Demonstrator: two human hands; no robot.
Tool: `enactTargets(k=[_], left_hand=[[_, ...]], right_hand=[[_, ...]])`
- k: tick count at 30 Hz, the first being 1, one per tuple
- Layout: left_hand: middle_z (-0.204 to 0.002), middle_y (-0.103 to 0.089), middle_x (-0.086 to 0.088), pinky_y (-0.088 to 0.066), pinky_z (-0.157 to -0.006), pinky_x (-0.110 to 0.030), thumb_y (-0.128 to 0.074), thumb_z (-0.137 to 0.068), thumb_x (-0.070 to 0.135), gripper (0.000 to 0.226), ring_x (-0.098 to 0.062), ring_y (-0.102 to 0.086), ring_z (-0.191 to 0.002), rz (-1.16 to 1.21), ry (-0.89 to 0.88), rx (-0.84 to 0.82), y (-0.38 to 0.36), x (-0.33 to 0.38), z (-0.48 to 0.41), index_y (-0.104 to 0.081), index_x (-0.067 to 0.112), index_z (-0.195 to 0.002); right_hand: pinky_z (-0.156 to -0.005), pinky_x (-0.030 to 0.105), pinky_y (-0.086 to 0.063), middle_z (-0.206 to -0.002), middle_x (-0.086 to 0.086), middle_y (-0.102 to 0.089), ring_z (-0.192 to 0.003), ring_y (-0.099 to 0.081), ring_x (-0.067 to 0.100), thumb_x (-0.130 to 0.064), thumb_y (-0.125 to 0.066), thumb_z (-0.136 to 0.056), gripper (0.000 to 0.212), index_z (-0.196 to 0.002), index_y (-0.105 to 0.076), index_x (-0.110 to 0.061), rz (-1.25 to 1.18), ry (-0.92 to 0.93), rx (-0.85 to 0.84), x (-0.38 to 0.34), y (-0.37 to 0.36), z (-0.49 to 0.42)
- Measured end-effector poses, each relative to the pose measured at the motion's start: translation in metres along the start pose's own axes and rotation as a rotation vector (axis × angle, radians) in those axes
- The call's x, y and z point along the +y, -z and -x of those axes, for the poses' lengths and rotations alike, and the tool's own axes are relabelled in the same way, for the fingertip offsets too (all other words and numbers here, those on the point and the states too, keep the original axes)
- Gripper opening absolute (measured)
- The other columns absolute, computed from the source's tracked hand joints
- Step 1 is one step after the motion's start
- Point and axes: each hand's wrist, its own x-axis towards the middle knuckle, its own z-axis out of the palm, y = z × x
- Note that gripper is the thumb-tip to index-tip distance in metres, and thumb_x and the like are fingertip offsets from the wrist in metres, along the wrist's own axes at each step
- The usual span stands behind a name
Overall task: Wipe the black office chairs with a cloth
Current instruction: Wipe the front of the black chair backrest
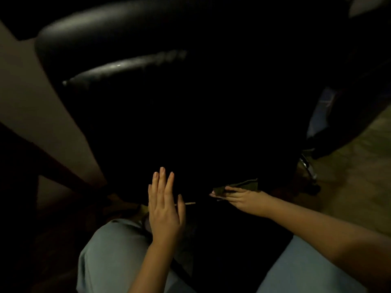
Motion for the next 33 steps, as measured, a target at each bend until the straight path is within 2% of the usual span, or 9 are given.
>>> enactTargets(k=[2, 4, 6, 8, 10, 12, 17, 23, 33], left_hand=[[-0.157, -0.023, -0.009, -0.017, -0.12, -0.045, -0.032, -0.103, 0.028, 0.047, -0.029, -0.019, -0.147, 0.012, -0.054, -0.014, -0.011, 0.014, -0.001, -0.033, 0.006, -0.145], [-0.16, -0.017, -0.004, -0.016, -0.12, -0.044, -0.031, -0.103, 0.029, 0.047, -0.028, -0.019, -0.147, 0.02, -0.088, -0.027, -0.02, 0.021, 0.0, -0.032, 0.008, -0.145], [-0.161, -0.014, -0.001, -0.016, -0.12, -0.044, -0.03, -0.104, 0.029, 0.047, -0.029, -0.019, -0.147, 0.02, -0.101, -0.029, -0.026, 0.023, 0.001, -0.032, 0.007, -0.145], [-0.161, -0.014, -0.002, -0.016, -0.12, -0.045, -0.03, -0.104, 0.029, 0.047, -0.028, -0.018, -0.147, 0.016, -0.102, -0.026, -0.026, 0.022, 0.003, -0.032, 0.007, -0.145], [-0.159, -0.018, -0.006, -0.016, -0.12, -0.045, -0.031, -0.103, 0.029, 0.047, -0.028, -0.017, -0.147, 0.016, -0.086, -0.013, -0.023, 0.019, 0.004, -0.032, 0.006, -0.145], [-0.156, -0.023, -0.012, -0.017, -0.119, -0.048, -0.031, -0.103, 0.028, 0.048, -0.029, -0.017, -0.147, 0.025, -0.047, 0.004, -0.018, 0.012, 0.005, -0.033, 0.005, -0.144], [-0.156, -0.023, -0.012, -0.016, -0.119, -0.048, -0.034, -0.1, 0.025, 0.049, -0.028, -0.016, -0.147, 0.041, 0.032, 0.047, -0.007, -0.008, 0.007, -0.032, 0.005, -0.145], [-0.157, -0.023, -0.012, -0.02, -0.117, -0.05, -0.036, -0.099, 0.023, 0.05, -0.028, -0.017, -0.147, -0.011, 0.095, 0.072, 0.015, -0.039, 0.007, -0.031, 0.007, -0.146], [-0.155, -0.025, -0.014, -0.02, -0.118, -0.046, -0.038, -0.097, 0.02, 0.05, -0.025, -0.016, -0.147, -0.096, 0.149, 0.194, 0.061, -0.086, -0.007, -0.033, 0.004, -0.143]], right_hand=[[-0.12, 0.04, 0.008, -0.153, 0.004, -0.034, -0.148, 0.011, 0.028, -0.025, -0.094, -0.051, 0.071, -0.117, -0.071, -0.02, 0.062, 0.105, 0.073, 0.014, -0.004, 0.033], [-0.12, 0.039, 0.006, -0.148, 0.001, -0.037, -0.146, -0.01, 0.031, -0.019, -0.096, -0.044, 0.075, -0.114, -0.07, -0.016, -0.005, 0.065, 0.129, 0.028, 0.0, 0.057], [-0.12, 0.037, 0.004, -0.139, 0.003, -0.037, -0.131, -0.033, 0.02, -0.015, -0.096, -0.035, 0.09, -0.116, -0.057, -0.008, -0.116, 0.033, 0.156, 0.035, -0.002, 0.072], [-0.12, 0.039, 0.004, -0.151, 0.011, -0.024, -0.136, -0.028, 0.018, -0.012, -0.092, -0.051, 0.088, -0.126, -0.046, -0.009, -0.151, 0.018, 0.16, 0.039, 0.005, 0.08], [-0.121, 0.039, 0.006, -0.162, 0.011, 0.001, -0.147, -0.009, 0.022, -0.01, -0.066, -0.082, 0.066, -0.141, -0.037, -0.011, -0.146, 0.004, 0.268, 0.042, 0.007, 0.084], [-0.121, 0.038, 0.005, -0.162, 0.007, 0.006, -0.148, -0.004, 0.019, -0.013, -0.043, -0.092, 0.055, -0.146, -0.032, -0.013, -0.191, 0.006, 0.299, 0.043, 0.009, 0.082], [-0.122, 0.037, -0.003, -0.163, 0.004, 0.001, -0.149, -0.005, 0.017, -0.018, -0.043, -0.098, 0.065, -0.154, -0.012, -0.01, -0.249, -0.072, 0.395, 0.042, 0.026, 0.051], [-0.121, 0.035, 0.0, -0.16, -0.001, -0.016, -0.149, -0.008, 0.016, -0.015, -0.038, -0.1, 0.052, -0.151, -0.028, -0.014, -0.213, -0.012, 0.465, 0.033, 0.063, -0.025], [-0.119, 0.042, 0.0, -0.161, 0.001, -0.01, -0.148, -0.01, 0.017, -0.011, -0.034, -0.097, 0.061, -0.155, -0.016, -0.016, -0.018, -0.017, 0.566, 0.02, 0.139, -0.145]])
